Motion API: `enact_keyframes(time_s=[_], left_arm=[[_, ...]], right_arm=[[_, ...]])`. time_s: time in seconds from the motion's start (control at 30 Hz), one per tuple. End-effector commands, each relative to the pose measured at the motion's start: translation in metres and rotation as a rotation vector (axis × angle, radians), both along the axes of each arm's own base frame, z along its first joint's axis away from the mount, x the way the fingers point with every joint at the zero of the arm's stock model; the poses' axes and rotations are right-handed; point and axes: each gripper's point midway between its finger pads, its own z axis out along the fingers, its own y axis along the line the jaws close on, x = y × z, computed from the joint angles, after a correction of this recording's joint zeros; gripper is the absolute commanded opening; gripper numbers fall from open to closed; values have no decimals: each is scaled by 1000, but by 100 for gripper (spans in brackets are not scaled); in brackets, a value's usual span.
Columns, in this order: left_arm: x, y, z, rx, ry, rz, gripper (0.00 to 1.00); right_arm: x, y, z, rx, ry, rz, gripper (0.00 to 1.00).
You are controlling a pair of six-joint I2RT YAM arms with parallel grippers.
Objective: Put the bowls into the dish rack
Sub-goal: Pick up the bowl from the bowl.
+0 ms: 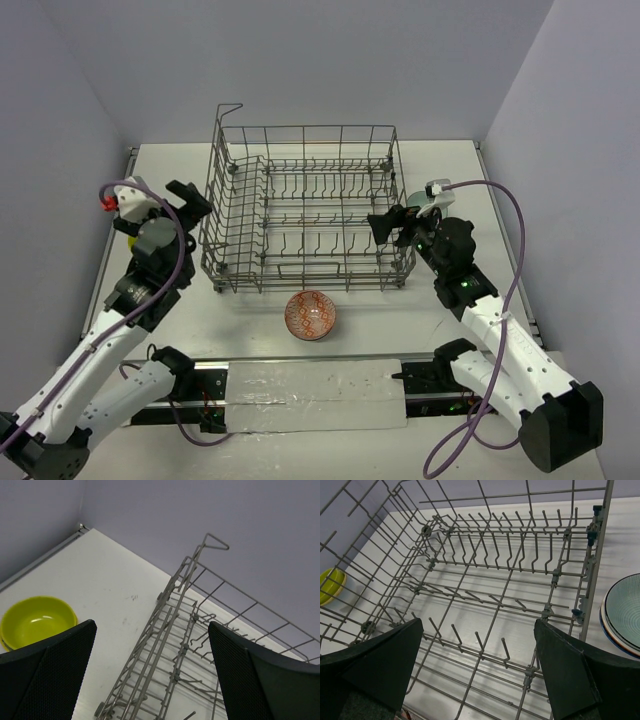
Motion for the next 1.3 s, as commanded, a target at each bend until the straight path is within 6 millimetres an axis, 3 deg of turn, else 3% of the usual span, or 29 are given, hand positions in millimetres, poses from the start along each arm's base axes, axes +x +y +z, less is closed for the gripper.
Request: enact_keyframes(time_s=[0.0, 0.13, 0.3, 0.6, 0.8, 1.1, 1.27], left_arm=[[-3, 13, 29, 76, 47, 45, 99], [-4, 26, 39, 126, 93, 89, 99], [-4, 51, 36, 130, 129, 117, 99], [9, 69, -1, 154, 282, 102, 99], [11, 76, -36, 168, 378, 103, 99], [21, 76, -70, 124, 450, 87, 99], [28, 86, -85, 78, 493, 112, 97]], right_arm=[[2, -1, 22, 19, -60, -13, 100], [-3, -8, 26, 16, -69, -41, 100], [-7, -12, 29, 22, -74, -54, 100], [-4, -13, 25, 15, -47, -70, 100], [-1, -16, 19, 5, -21, -88, 100], [5, -19, 14, -6, 8, -119, 100], [5, -20, 12, -11, 12, -125, 100]])
